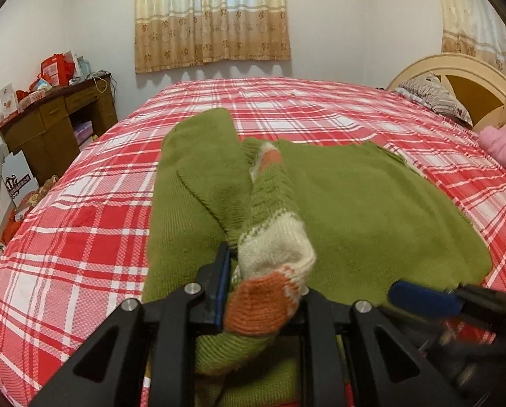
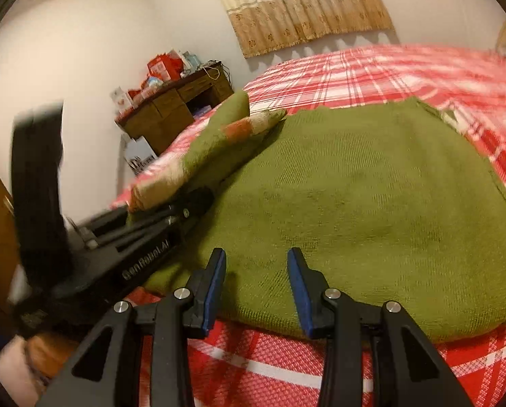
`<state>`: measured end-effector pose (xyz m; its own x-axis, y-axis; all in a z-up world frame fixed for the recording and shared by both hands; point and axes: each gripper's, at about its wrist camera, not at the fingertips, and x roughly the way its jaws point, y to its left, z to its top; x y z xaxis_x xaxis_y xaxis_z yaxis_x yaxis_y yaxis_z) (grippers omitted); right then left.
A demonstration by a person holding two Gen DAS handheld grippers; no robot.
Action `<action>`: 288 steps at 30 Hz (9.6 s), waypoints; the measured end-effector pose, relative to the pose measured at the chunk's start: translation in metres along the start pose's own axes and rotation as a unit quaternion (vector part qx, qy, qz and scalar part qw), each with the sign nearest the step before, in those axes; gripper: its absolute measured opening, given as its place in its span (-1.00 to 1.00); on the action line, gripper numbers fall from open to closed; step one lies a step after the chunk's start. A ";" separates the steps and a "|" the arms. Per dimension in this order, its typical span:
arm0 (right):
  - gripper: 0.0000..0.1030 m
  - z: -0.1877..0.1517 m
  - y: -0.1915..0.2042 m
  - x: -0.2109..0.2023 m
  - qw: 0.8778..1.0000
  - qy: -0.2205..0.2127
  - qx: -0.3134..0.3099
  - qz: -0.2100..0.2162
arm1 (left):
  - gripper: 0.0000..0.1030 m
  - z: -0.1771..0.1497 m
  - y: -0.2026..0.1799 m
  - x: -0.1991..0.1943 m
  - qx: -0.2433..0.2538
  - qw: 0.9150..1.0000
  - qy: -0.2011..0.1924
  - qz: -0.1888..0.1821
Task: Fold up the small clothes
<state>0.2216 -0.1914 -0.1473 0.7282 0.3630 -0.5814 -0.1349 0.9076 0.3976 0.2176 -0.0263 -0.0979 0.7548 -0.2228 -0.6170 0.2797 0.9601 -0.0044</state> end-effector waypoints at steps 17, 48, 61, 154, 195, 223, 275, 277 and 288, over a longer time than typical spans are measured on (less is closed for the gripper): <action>0.19 0.119 0.021 0.122 0.990 0.109 -0.001 0.087 | -0.62 -0.005 0.004 0.000 -0.020 0.999 -0.010 -0.023; -0.78 0.140 -0.055 0.028 0.996 0.036 -0.083 -0.003 | -0.62 0.017 -0.099 -0.034 0.050 0.991 -0.044 -0.113; -0.78 0.124 -0.132 0.016 0.998 0.051 -0.038 -0.025 | -0.62 0.022 -0.142 -0.010 0.085 0.988 -0.005 -0.132; -0.42 0.022 -0.080 -0.040 0.995 0.090 -0.050 0.003 | 0.99 -0.050 -0.015 -0.032 -0.062 0.996 0.028 -0.055; -0.27 0.092 -0.107 -0.008 0.992 0.044 -0.038 -0.112 | 0.98 0.041 -0.017 0.004 -0.030 0.999 -0.027 -0.004; -0.28 0.049 -0.103 -0.072 0.979 -0.045 -0.026 -0.199 | 1.00 0.012 -0.055 0.010 -0.003 0.999 0.028 0.032; 0.07 0.027 -0.086 -0.104 0.993 -0.056 -0.032 -0.097 | 0.97 0.040 0.015 -0.008 -0.112 0.988 0.035 -0.104; 0.29 0.042 -0.094 -0.102 0.994 -0.062 -0.017 -0.094 | 0.87 0.055 0.007 0.007 -0.098 0.989 0.034 -0.104; 0.30 0.087 -0.162 0.001 0.995 0.030 0.069 -0.067 | 0.72 0.033 -0.001 0.075 -0.140 0.974 0.101 -0.145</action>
<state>0.3026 -0.3563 -0.1506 0.6909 0.2557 -0.6762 0.0584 0.9125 0.4048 0.2934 -0.0495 -0.1177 0.5280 -0.4810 -0.6999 0.2692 0.8764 -0.3993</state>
